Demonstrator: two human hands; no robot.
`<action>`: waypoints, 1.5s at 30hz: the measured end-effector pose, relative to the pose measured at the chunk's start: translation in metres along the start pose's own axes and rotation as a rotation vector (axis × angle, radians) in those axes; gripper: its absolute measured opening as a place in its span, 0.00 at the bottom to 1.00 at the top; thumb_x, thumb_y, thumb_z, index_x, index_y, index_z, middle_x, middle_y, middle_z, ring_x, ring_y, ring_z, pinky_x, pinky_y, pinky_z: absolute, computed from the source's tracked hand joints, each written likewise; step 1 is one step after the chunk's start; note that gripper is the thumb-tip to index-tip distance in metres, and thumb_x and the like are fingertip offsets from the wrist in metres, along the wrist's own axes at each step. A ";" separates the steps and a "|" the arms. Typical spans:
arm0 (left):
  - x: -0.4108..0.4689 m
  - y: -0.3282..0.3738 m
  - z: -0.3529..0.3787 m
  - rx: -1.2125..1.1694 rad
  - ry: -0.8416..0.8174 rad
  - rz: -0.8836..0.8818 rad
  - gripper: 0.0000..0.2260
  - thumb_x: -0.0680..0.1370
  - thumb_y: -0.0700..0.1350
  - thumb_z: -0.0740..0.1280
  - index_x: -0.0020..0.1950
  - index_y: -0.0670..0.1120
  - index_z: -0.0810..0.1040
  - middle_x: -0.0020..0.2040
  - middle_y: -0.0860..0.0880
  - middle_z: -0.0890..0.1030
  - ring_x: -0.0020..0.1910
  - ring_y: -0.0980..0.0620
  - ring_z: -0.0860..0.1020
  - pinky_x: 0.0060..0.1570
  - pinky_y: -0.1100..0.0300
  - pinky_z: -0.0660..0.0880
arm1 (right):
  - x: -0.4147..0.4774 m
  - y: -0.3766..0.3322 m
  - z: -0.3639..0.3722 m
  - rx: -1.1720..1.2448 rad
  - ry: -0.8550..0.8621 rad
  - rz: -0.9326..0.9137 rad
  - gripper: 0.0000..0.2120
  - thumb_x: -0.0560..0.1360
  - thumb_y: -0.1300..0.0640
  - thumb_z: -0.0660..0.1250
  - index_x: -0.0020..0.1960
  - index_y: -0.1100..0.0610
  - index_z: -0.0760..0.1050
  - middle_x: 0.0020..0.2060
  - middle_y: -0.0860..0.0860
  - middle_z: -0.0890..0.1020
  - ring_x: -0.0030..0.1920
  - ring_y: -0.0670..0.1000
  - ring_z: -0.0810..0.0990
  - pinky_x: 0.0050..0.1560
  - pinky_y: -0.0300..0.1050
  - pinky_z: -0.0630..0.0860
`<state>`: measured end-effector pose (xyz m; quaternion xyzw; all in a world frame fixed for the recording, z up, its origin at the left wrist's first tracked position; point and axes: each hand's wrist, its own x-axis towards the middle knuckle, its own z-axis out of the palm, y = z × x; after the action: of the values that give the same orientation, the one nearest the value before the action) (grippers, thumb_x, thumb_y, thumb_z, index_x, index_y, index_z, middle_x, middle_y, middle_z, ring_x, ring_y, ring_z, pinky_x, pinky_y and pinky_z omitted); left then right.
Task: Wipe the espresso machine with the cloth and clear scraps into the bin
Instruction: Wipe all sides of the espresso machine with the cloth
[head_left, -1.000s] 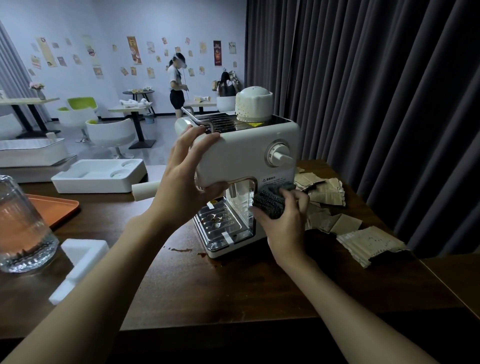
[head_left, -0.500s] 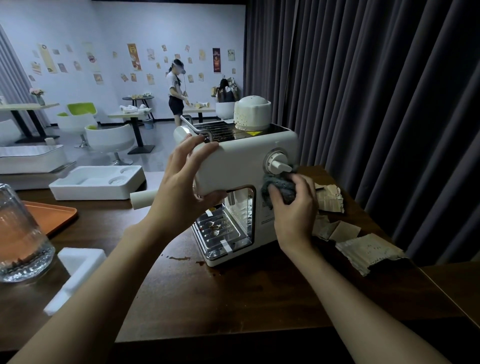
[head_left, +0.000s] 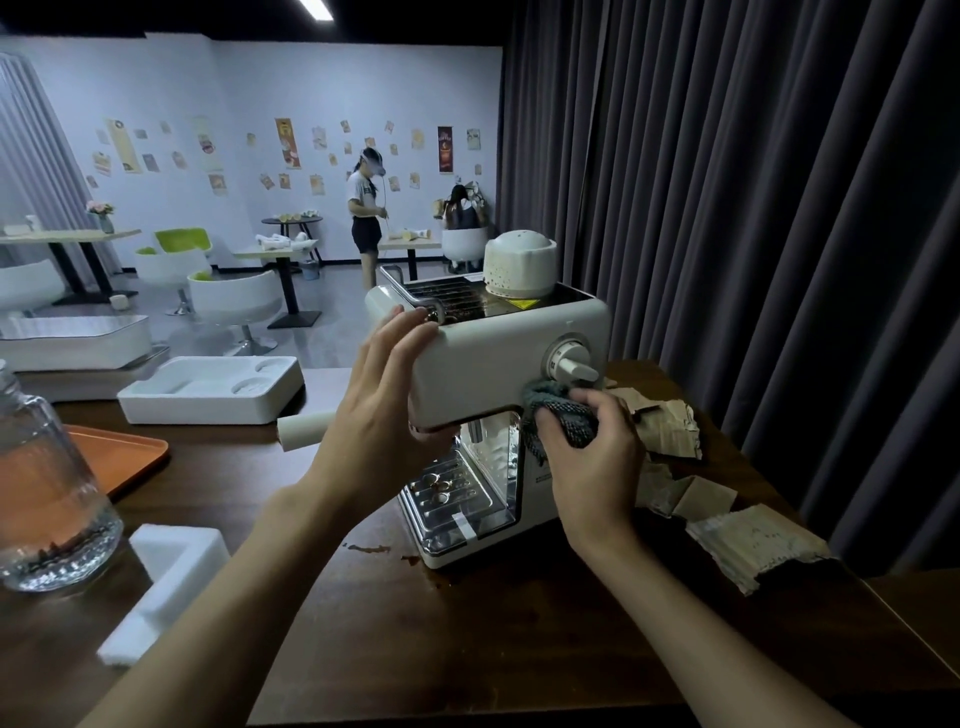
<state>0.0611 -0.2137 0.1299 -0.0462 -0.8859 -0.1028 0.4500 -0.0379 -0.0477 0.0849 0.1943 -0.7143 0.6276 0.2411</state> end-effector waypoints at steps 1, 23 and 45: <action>-0.001 0.001 0.000 0.016 0.001 -0.007 0.39 0.65 0.40 0.80 0.71 0.37 0.67 0.72 0.39 0.64 0.72 0.46 0.63 0.70 0.51 0.67 | -0.002 -0.003 -0.001 0.007 -0.010 -0.005 0.13 0.72 0.57 0.74 0.54 0.56 0.77 0.50 0.50 0.81 0.54 0.49 0.78 0.55 0.46 0.77; -0.003 0.021 -0.019 0.252 -0.123 0.125 0.42 0.64 0.51 0.79 0.72 0.43 0.63 0.71 0.41 0.69 0.72 0.41 0.67 0.70 0.46 0.66 | 0.083 -0.099 -0.035 -0.225 -0.586 -0.342 0.15 0.74 0.61 0.69 0.59 0.50 0.79 0.57 0.46 0.76 0.58 0.43 0.75 0.60 0.36 0.71; 0.013 0.041 -0.023 0.391 -0.178 0.239 0.43 0.60 0.62 0.79 0.69 0.46 0.71 0.62 0.43 0.75 0.59 0.39 0.73 0.50 0.44 0.73 | 0.126 -0.111 -0.048 -0.398 -0.859 -0.317 0.15 0.73 0.56 0.73 0.56 0.43 0.80 0.58 0.43 0.74 0.62 0.43 0.73 0.67 0.47 0.71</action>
<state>0.0792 -0.1788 0.1594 -0.0717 -0.9133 0.1288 0.3797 -0.0708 -0.0123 0.2528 0.4915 -0.8167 0.2981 0.0501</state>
